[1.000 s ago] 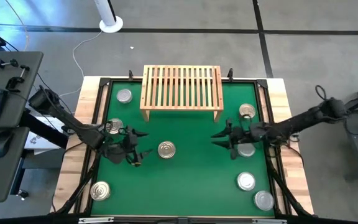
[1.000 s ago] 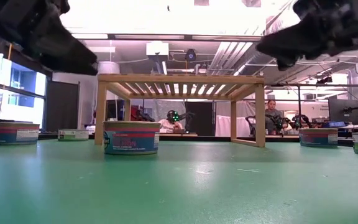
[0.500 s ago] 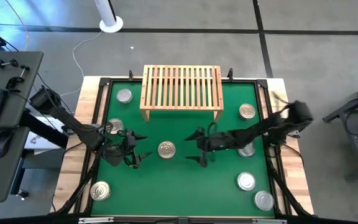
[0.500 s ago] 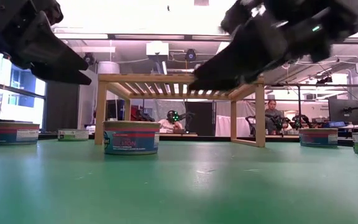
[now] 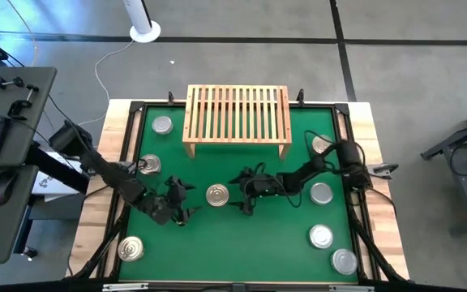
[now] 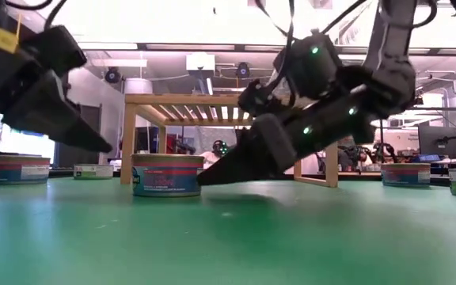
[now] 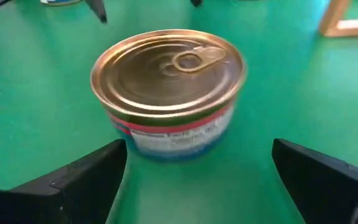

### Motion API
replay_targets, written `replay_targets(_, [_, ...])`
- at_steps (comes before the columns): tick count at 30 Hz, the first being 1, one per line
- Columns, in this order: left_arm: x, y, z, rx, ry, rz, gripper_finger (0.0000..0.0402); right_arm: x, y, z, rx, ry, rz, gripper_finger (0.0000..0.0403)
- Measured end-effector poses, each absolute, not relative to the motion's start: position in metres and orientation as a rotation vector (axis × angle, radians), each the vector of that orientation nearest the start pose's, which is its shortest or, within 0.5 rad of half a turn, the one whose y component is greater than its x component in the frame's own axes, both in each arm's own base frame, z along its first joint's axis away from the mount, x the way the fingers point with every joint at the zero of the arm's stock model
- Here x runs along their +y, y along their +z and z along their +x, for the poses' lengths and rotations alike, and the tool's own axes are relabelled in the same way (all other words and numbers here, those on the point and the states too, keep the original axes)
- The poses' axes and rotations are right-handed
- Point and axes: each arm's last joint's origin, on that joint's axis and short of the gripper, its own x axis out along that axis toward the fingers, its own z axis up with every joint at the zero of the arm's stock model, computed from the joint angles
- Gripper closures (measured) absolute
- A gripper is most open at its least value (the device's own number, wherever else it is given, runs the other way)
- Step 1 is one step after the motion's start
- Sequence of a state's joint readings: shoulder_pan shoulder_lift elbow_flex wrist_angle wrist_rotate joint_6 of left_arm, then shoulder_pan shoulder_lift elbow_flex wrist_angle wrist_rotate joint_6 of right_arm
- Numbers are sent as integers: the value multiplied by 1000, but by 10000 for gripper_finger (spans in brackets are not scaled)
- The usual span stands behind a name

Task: Stack canned seafood by type on shelf
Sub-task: Put the center blue tuna can on the shelf

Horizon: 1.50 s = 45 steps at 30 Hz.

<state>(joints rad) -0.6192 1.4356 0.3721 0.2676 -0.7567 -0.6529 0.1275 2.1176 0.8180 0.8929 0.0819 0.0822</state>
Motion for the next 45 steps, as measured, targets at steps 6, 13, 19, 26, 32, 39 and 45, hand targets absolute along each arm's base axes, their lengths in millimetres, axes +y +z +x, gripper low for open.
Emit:
replay_targets(6, [-112, 97, 206, 528, 269, -75, 37, 50, 56, 394, 353, 88, 8, 4])
replay_targets(13, [-106, 80, 221, 496, 245, -19, 37, 53, 53, 409, 314, 111, -5, 4])
replay_targets(19, [-105, 77, 229, 469, 177, -11, 37, 54, 55, 407, 290, 134, -1, 6])
replay_targets(26, [-102, 76, 235, 486, 119, -5, 36, 54, 49, 415, 256, 185, -10, 8])
replay_targets(32, [-97, 77, 238, 487, 104, -4, 36, 53, 50, 416, 242, 178, 15, 9])
replay_targets(39, [-100, 81, 234, 507, 95, -11, 36, 62, 50, 414, 233, 136, 35, 26])
replay_targets(45, [-103, 93, 227, 539, 150, -25, 38, 60, 49, 406, 216, 92, 131, 27])
